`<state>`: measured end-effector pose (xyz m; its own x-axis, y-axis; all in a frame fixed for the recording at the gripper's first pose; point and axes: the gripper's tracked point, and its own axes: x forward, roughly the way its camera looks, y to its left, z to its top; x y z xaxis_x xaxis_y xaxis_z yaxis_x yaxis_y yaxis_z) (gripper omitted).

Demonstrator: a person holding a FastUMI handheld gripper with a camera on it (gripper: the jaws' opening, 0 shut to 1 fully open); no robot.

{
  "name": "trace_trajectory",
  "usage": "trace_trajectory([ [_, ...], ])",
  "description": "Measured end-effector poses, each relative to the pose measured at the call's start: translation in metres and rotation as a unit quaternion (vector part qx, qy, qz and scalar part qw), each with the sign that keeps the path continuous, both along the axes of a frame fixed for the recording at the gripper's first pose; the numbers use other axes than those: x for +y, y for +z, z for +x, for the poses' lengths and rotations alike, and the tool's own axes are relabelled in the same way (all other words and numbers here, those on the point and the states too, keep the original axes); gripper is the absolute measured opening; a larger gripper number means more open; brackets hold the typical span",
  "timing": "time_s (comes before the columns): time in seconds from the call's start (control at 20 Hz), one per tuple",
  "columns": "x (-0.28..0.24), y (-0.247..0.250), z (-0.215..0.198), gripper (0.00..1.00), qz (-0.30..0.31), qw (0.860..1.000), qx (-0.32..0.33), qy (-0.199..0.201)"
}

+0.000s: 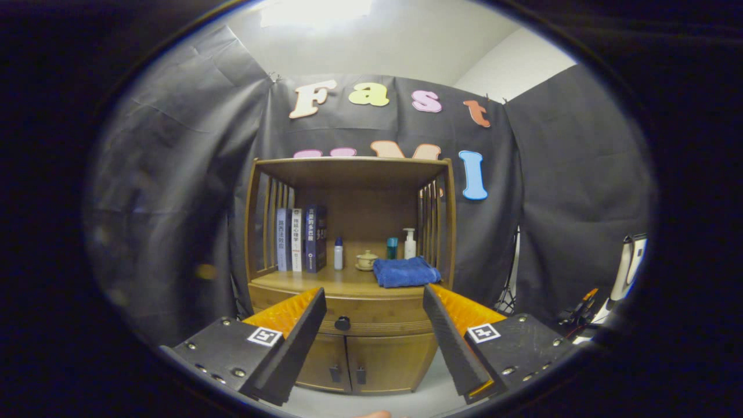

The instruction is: Pull open the drawer, take out the items inside it, and place them on the countertop above the cabinet.

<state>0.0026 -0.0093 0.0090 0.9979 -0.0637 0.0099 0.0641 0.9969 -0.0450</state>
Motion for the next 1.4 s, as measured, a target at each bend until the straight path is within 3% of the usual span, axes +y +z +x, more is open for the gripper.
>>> trace_trajectory([
  [0.3, 0.005, -0.02, 0.042, 0.99, -0.003, 0.999, 0.018, -0.034],
  [0.65, 0.038, -0.062, 0.09, 0.98, 0.032, 0.998, 0.06, 0.0],
  [0.95, 0.066, -0.12, 0.145, 0.9, 0.038, 0.992, 0.119, 0.03],
  [1.35, 0.061, -0.212, 0.216, 0.84, 0.062, 0.976, 0.207, 0.014],
  [1.4, 0.06, -0.225, 0.226, 0.76, 0.062, 0.973, 0.221, 0.011],
])
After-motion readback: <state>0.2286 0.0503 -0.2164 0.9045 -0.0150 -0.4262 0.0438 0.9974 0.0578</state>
